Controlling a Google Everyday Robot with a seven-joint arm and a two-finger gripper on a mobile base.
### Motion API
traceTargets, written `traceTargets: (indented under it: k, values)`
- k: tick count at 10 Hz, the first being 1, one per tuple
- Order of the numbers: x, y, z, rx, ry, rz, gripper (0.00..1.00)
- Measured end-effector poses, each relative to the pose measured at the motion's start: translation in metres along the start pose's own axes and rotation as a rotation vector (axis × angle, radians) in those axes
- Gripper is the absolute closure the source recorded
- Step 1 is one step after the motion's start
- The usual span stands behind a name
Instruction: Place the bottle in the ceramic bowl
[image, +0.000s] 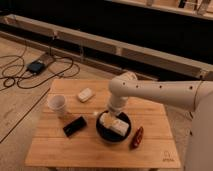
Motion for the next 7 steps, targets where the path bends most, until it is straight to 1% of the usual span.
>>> traceTargets:
  k: [4, 7]
  values:
    - [0.0000, -0.0072, -0.0033, 0.013, -0.004, 0.004, 0.20]
    - [0.0002, -0.0068, -0.0029, 0.012, -0.002, 0.004, 0.20]
